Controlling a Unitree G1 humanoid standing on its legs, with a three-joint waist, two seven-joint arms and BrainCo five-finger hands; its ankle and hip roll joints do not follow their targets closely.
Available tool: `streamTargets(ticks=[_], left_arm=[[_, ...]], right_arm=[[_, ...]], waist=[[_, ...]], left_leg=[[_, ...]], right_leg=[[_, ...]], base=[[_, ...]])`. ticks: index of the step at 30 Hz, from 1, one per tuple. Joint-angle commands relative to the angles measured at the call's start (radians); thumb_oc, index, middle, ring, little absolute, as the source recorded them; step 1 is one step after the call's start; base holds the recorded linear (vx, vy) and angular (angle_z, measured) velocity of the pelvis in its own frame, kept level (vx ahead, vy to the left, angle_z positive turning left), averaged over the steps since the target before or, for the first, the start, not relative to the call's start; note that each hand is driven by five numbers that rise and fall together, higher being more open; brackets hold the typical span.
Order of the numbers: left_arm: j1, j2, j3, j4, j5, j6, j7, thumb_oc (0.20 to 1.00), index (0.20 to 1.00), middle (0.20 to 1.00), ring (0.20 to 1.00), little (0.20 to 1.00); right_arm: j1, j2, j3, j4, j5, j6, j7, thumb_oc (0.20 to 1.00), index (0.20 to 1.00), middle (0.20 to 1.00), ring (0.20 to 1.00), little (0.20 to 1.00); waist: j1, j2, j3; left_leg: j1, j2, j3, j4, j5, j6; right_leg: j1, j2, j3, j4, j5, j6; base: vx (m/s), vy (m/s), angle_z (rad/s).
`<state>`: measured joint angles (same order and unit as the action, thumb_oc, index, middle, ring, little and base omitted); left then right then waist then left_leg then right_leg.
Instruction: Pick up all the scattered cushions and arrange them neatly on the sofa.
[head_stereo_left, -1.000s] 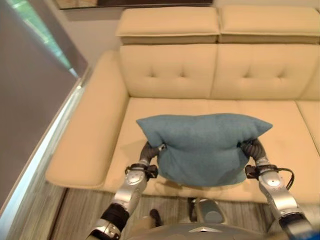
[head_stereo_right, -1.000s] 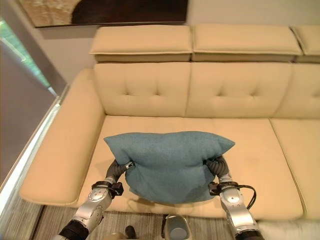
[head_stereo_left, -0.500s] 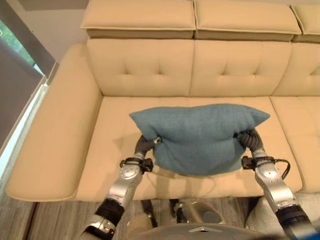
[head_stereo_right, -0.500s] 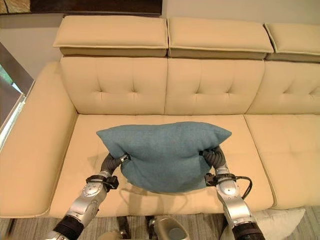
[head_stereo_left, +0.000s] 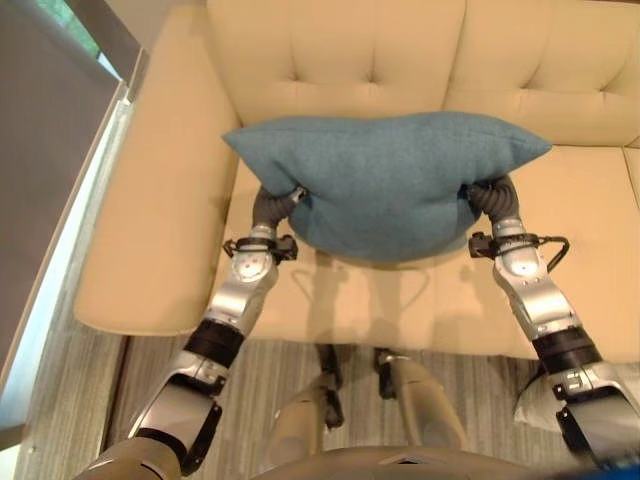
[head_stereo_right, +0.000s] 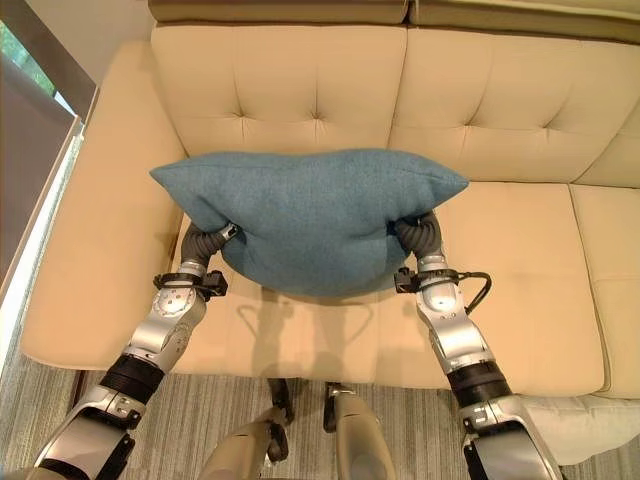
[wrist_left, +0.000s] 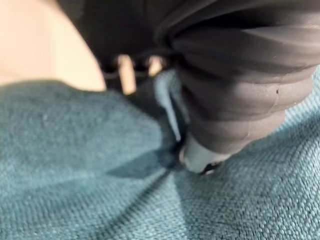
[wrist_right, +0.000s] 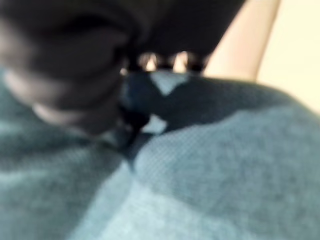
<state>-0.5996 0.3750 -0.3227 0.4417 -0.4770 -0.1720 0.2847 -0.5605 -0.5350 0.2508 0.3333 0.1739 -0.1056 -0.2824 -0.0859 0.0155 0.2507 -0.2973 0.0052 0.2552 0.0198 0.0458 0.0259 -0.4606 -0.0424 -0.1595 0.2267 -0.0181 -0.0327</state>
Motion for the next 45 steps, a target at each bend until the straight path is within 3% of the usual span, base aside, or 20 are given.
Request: streamTargets(ticks=[1,4,15,27,39,40,41,42,43,44,45], left_arm=[[-0.208,-0.026,-0.085,-0.067,0.069,-0.146,0.010,0.200,0.200,0.200,0.200,0.200],[-0.377,0.006,-0.110,0.024,0.066,-0.155,0.054,0.200,0.200,0.200,0.200,0.200],[-0.645,0.060,-0.158,0.146,0.028,-0.165,0.083,0.200,0.200,0.200,0.200,0.200],[-0.658,0.066,-0.171,0.175,0.010,-0.142,0.077,0.200,0.200,0.200,0.200,0.200],[-0.744,0.084,-0.202,0.332,0.037,-0.109,0.078,0.200,0.200,0.200,0.200,0.200],[-0.753,0.085,-0.204,0.348,0.037,-0.107,0.082,0.812,0.812,0.812,0.812,0.812],[-0.762,0.084,-0.209,0.362,0.037,-0.101,0.081,1.000,1.000,1.000,1.000,1.000],[-0.776,0.085,-0.212,0.384,0.035,-0.097,0.082,1.000,1.000,1.000,1.000,1.000],[-0.791,0.086,-0.219,0.398,0.040,-0.092,0.083,1.000,1.000,1.000,1.000,1.000],[-0.813,0.087,-0.226,0.418,0.041,-0.089,0.084,1.000,1.000,1.000,1.000,1.000],[-0.830,0.091,-0.233,0.432,0.041,-0.087,0.089,1.000,1.000,1.000,1.000,1.000]], right_arm=[[-0.162,0.042,0.052,-0.062,0.022,-0.111,-0.021,0.200,0.200,0.200,0.200,0.200],[-0.343,0.017,0.098,0.011,0.031,-0.116,-0.061,0.200,0.200,0.200,0.200,0.200],[-0.622,-0.028,0.198,0.188,0.075,-0.117,-0.101,0.200,0.200,0.200,0.200,0.200],[-0.636,-0.028,0.243,0.260,0.082,-0.075,-0.099,0.200,0.200,0.200,0.200,0.200],[-0.764,-0.040,0.305,0.366,0.037,-0.067,-0.126,0.200,0.200,0.200,0.200,0.200],[-0.782,-0.045,0.318,0.382,0.030,-0.063,-0.129,0.200,0.200,0.200,0.200,0.200],[-0.794,-0.048,0.330,0.399,0.025,-0.057,-0.131,0.200,0.200,0.200,0.200,0.200],[-0.812,-0.049,0.343,0.419,0.023,-0.054,-0.132,0.322,0.322,0.322,0.322,0.322],[-0.827,-0.053,0.352,0.439,0.021,-0.048,-0.133,0.558,0.558,0.558,0.558,0.558],[-0.848,-0.053,0.368,0.467,0.022,-0.044,-0.135,0.922,0.922,0.922,0.922,0.922],[-0.867,-0.056,0.378,0.491,0.021,-0.036,-0.137,1.000,1.000,1.000,1.000,1.000]], waist=[[-0.003,-0.058,-0.047],[0.002,-0.050,-0.030],[0.012,-0.018,-0.011],[0.012,0.006,0.020],[0.014,0.011,0.050],[0.014,0.009,0.053],[0.017,0.011,0.045],[0.017,0.010,0.045],[0.017,0.009,0.044],[0.018,0.008,0.045],[0.019,0.006,0.045]], left_leg=[[-0.015,0.079,-0.005,0.077,-0.047,-0.115],[-0.062,0.084,-0.018,0.078,-0.031,-0.121],[-0.137,0.083,-0.043,0.022,0.022,-0.130],[-0.159,0.075,-0.047,-0.009,0.048,-0.137],[-0.290,0.075,-0.062,0.015,0.064,-0.141],[-0.301,0.077,-0.066,0.020,0.065,-0.141],[-0.298,0.079,-0.076,0.016,0.043,-0.149],[-0.308,0.080,-0.078,0.017,0.044,-0.150],[-0.312,0.082,-0.081,0.015,0.046,-0.150],[-0.321,0.082,-0.084,0.014,0.050,-0.152],[-0.328,0.083,-0.086,0.012,0.054,-0.153]], right_leg=[[0.098,-0.156,0.041,-0.167,0.089,0.191],[0.047,-0.149,0.043,-0.154,0.092,0.191],[-0.054,-0.132,0.052,-0.157,0.107,0.196],[-0.096,-0.130,0.054,-0.153,0.112,0.195],[-0.217,-0.131,0.061,-0.139,0.130,0.196],[-0.227,-0.130,0.060,-0.136,0.131,0.196],[-0.224,-0.126,0.063,-0.137,0.109,0.204],[-0.232,-0.124,0.064,-0.137,0.110,0.204],[-0.238,-0.123,0.065,-0.138,0.112,0.204],[-0.245,-0.122,0.063,-0.140,0.116,0.205],[-0.252,-0.121,0.061,-0.143,0.119,0.206]], base=[[-0.01,-0.051,0.08],[-0.01,-0.043,0.02],[0.01,-0.014,0.01],[0.00,-0.002,0.02],[-0.02,-0.021,-0.01],[0.07,-0.035,-0.01],[0.08,-0.027,0.00],[0.08,-0.020,-0.01],[0.00,-0.030,0.00],[0.00,-0.034,-0.02],[-0.01,-0.040,-0.01]])
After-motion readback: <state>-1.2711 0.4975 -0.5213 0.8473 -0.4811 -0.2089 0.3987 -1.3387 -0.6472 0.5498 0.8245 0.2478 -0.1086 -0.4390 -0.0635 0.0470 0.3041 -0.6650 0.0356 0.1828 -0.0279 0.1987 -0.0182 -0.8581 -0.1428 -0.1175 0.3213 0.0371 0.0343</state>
